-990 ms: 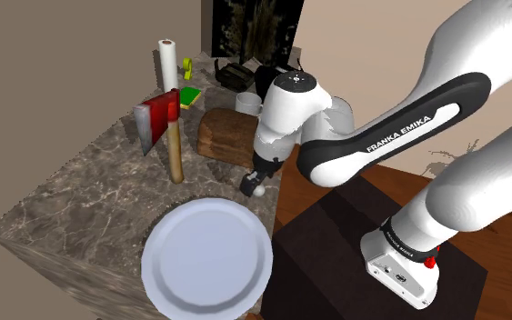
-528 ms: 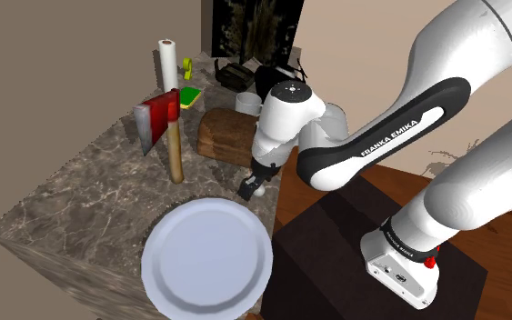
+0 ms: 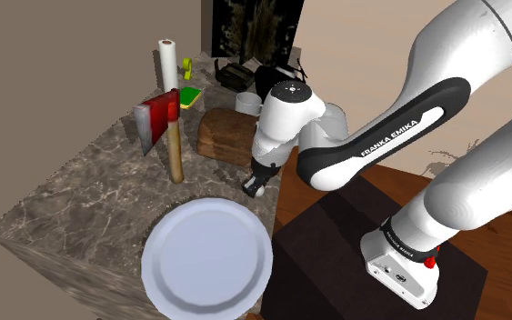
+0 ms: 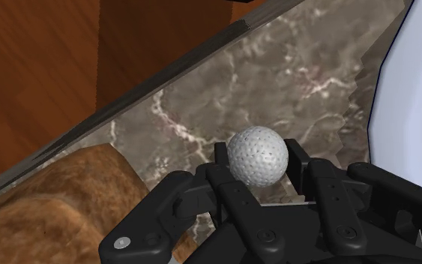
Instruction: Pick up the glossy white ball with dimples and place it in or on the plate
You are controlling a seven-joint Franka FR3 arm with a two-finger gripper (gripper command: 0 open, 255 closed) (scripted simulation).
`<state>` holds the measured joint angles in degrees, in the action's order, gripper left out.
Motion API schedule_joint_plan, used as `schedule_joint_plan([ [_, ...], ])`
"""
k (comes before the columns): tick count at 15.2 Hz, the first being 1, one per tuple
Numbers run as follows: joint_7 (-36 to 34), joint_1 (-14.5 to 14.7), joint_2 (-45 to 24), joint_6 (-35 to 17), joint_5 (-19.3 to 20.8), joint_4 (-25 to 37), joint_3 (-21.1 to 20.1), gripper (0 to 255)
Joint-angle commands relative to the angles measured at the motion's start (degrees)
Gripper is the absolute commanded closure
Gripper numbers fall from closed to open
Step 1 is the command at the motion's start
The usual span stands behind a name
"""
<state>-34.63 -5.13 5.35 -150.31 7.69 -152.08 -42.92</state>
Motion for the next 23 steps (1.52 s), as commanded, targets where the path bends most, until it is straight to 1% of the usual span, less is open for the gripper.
schedule_joint_plan([
  [1, 0.00, 0.00, 0.00, 0.00, 0.00, 0.00, 0.00, 255],
  [5, 0.00, 0.00, 0.00, 0.00, 0.00, 0.00, 0.00, 255],
  [9, 4.30, 1.87, 4.07, 3.45, -5.48, 0.46, 1.17, 255],
  [13, 7.35, 3.57, 7.63, 7.12, -9.18, 1.24, 2.62, 255],
  [17, 9.56, 4.94, 10.76, 10.86, -11.66, 2.28, 4.06, 255],
  [21, 11.21, 5.98, 13.50, 14.58, -13.33, 3.54, 5.40, 255],
  [22, 11.38, 6.09, 13.81, 15.03, -13.49, 3.71, 5.56, 255],
  [23, 9.58, 6.38, 13.16, 15.32, -13.29, 4.59, 4.26, 255],
])
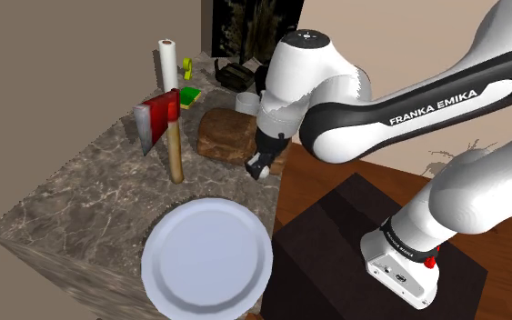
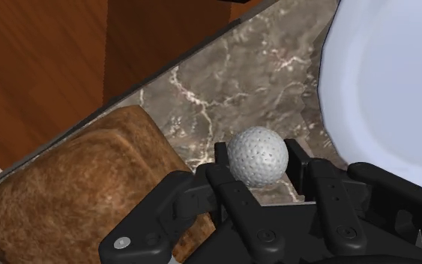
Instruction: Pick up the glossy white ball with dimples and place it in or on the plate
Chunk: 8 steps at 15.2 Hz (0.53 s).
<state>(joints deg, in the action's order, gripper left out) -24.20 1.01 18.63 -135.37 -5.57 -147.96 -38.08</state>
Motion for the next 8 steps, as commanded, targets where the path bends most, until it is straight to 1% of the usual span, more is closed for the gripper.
schedule_joint_plan([
  [1, -2.68, 0.46, -0.84, 0.69, 0.25, 1.40, -1.90, 255],
  [5, -10.45, 0.73, -4.60, 1.94, 2.48, 5.77, -7.41, 255],
  [8, -17.01, 0.48, -8.52, 3.07, 5.69, 9.71, -11.69, 255],
])
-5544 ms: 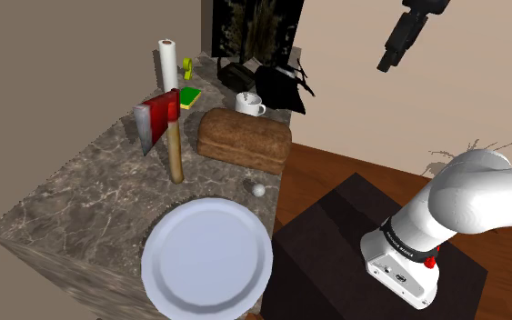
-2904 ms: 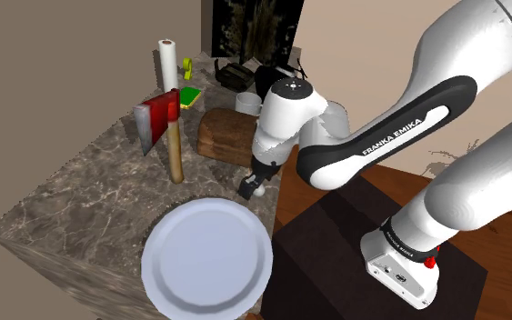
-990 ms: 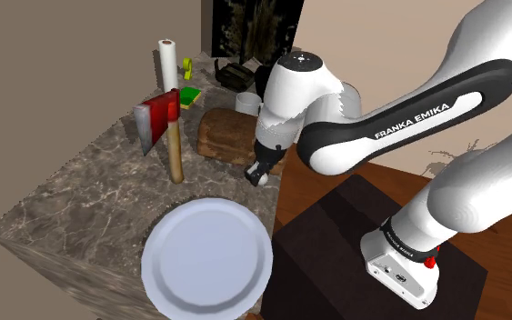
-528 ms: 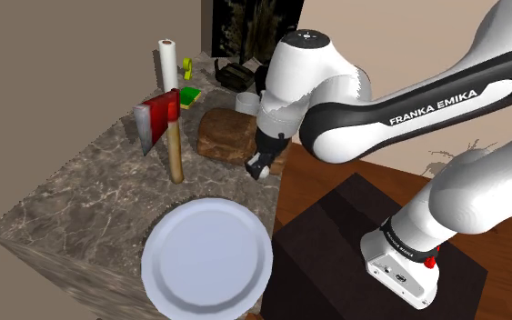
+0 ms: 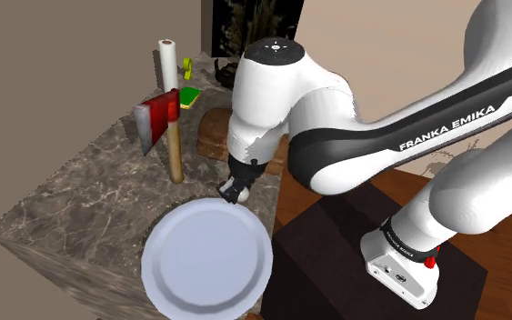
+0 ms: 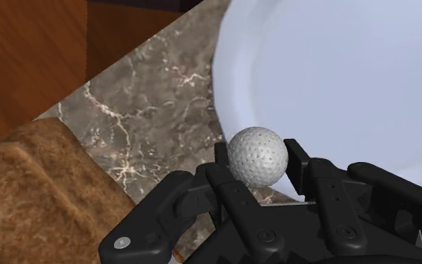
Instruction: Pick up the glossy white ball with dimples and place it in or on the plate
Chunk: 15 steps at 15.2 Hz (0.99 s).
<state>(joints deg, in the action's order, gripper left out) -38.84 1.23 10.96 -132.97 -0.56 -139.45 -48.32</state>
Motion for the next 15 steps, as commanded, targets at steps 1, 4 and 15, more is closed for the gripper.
schedule_joint_plan([
  [1, -4.76, 0.15, -2.43, 1.11, 2.13, 2.64, -2.86, 255],
  [4, -12.63, 0.10, -8.21, 2.85, 7.83, 7.38, -6.87, 255],
  [15, -27.79, 5.03, -22.34, 1.58, 23.59, 11.59, -6.45, 255],
])
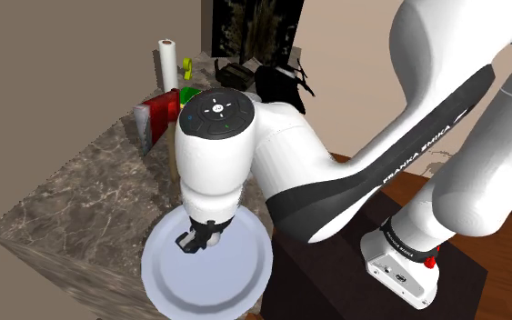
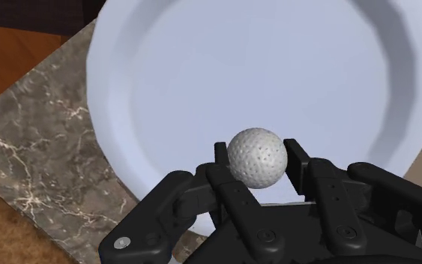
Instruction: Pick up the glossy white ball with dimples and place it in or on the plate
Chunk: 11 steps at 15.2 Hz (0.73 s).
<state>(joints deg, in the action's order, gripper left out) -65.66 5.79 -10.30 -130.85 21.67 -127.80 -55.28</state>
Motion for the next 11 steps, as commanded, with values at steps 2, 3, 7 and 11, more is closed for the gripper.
schedule_joint_plan([
  [2, -2.45, 1.27, -2.66, -1.48, 3.35, -0.32, 1.43, 255],
  [3, -3.18, 1.69, -3.43, -1.94, 4.34, -0.43, 1.91, 255],
  [7, -5.26, 3.00, -5.64, -3.23, 7.15, -0.66, 3.45, 255],
  [11, -5.26, 3.01, -5.64, -3.23, 7.15, -0.66, 3.46, 255],
])
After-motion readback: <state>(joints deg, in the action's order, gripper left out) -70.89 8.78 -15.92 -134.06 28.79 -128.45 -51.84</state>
